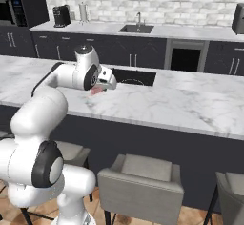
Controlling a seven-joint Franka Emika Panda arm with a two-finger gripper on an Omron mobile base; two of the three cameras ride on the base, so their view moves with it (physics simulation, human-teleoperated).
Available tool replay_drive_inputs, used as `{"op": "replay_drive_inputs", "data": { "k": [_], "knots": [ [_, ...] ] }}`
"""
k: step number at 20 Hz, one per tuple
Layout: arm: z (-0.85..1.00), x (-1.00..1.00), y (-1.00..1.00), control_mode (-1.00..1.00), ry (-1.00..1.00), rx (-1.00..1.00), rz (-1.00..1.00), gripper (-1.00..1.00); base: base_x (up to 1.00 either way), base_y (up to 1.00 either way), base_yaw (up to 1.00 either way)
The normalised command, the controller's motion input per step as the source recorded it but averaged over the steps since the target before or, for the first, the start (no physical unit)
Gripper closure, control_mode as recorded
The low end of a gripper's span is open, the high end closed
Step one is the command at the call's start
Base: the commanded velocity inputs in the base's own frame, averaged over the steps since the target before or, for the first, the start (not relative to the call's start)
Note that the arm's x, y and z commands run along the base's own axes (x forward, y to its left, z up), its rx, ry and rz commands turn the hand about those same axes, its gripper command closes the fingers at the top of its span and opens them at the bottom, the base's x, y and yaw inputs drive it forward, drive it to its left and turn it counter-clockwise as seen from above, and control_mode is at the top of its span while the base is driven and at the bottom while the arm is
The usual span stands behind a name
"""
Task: Open the fridge, remove the orange, carrot, and steak, and place them on any counter.
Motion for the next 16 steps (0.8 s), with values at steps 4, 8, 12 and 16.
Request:
{"op": "replay_drive_inputs", "data": {
  "k": [4, 8, 12, 16],
  "knots": [
    [-0.76, 0.61, 0.0, -1.0, 0.02, -0.01, 0.0, 1.0, 0.0, 0.0, 0.0],
    [-0.61, 0.63, 0.0, -1.0, 0.01, 0.0, 0.01, 1.0, 0.0, 0.0, 0.0],
    [-0.5, 0.54, 0.0, -1.0, 0.0, 0.0, 0.0, 1.0, 0.0, 0.0, 0.0],
    [-0.31, 0.36, 0.0, -1.0, 0.02, 0.0, 0.0, 1.0, 0.0, 0.0, 0.0]
  ]
}}
